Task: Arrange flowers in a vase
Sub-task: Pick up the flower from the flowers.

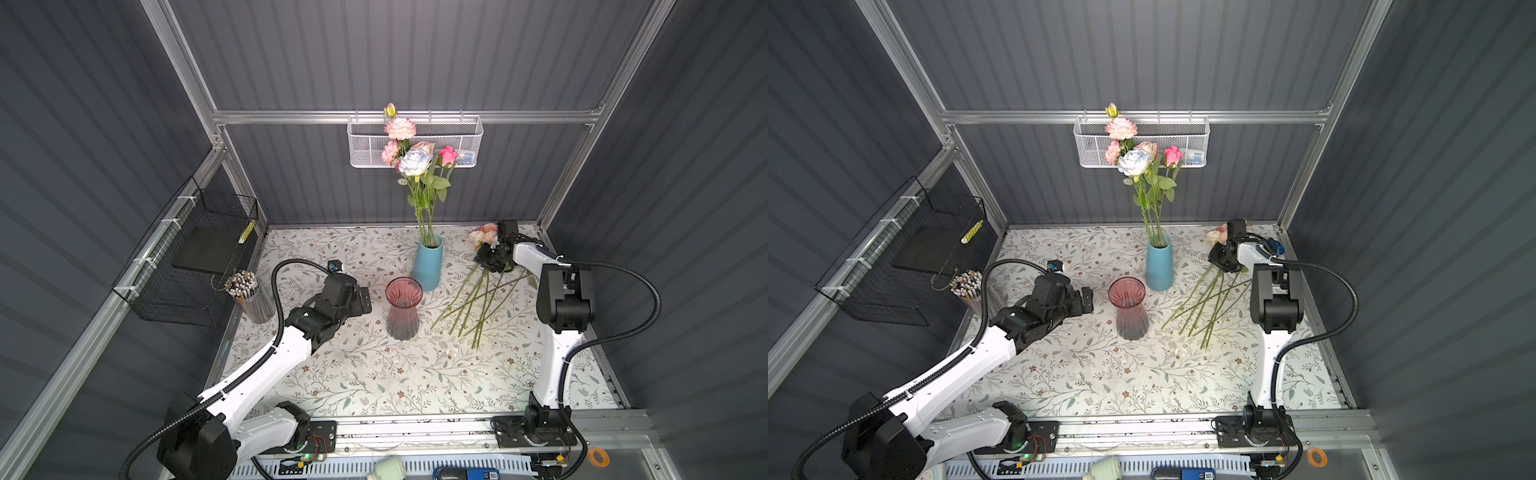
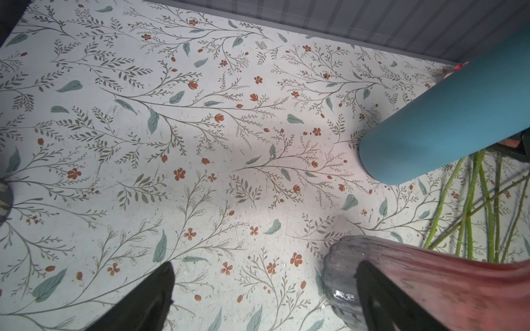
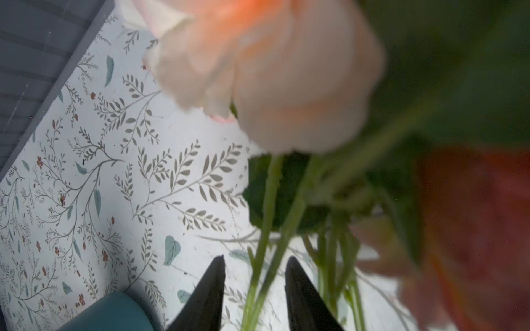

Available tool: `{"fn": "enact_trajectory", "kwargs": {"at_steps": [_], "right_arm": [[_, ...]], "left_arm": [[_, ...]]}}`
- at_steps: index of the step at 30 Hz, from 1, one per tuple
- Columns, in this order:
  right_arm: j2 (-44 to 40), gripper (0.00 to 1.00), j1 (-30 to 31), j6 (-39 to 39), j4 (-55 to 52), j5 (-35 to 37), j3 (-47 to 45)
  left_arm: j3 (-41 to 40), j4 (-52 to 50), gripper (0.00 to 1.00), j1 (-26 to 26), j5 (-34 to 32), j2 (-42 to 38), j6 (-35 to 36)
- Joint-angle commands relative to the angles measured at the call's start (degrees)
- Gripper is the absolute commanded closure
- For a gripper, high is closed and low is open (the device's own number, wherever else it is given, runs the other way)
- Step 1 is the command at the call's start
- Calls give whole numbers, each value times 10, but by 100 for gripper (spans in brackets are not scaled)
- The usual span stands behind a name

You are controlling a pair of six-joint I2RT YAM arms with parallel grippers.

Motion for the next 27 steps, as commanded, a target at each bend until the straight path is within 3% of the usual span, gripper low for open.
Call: {"fn": "enact_trajectory", "kwargs": {"at_steps": [1,8,14,27], "right_arm": [[15,70,-6,-6,-15,-18,21],[-4,86,-7,-6,-3,-27,11],[-122,94,-3,0,87,-23,-81],[-421,95,18,-5,162,54,-247]], "left_arm": [[20,8,1,0,6,13,19],[43,-3,1,1,10,28,26],[47,-7,1,1,16,17,26],[21,3,1,0,38,-26,-1]]}}
